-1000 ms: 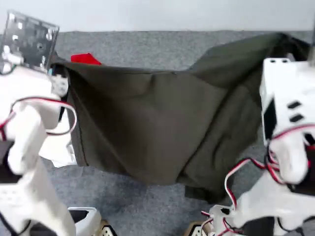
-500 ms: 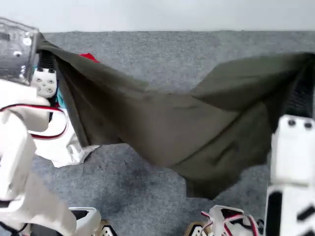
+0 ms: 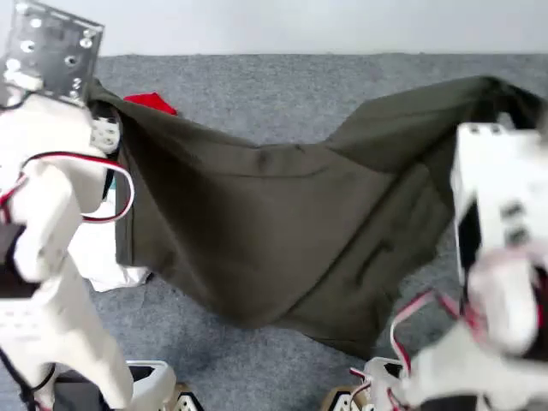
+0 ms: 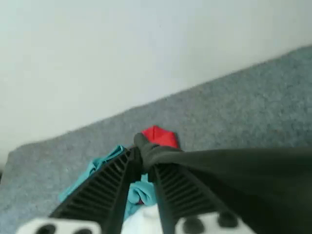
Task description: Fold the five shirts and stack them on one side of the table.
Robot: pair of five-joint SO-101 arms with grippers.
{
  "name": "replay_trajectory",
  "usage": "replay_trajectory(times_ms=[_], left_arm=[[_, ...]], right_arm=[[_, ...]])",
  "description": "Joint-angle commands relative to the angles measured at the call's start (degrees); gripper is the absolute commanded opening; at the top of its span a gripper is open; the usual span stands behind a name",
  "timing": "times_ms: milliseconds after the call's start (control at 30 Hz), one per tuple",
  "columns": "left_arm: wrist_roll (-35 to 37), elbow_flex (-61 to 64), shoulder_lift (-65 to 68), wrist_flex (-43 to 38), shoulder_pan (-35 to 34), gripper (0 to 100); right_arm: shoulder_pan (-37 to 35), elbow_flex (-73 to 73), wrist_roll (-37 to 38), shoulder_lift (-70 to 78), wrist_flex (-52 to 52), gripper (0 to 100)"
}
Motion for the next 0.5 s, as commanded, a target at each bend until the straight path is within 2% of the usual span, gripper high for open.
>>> replay_trajectory(times_ms=[0,133,467], left_arm=[[0.6,2.4,-0.2,0.5,0.0,1],[0.6,3.8,-0.4,0.6,0.0,1],[0.6,4.1,-0.4,0.9,0.0,1]], right_arm=[[-3.6,0.5,-0.7,4.6,3.5,0.9],[-7.7,0.5,-0.7,8.6,5.1,0.9],[-7.7,0.5,-0.3,9.8,5.2,0.9]])
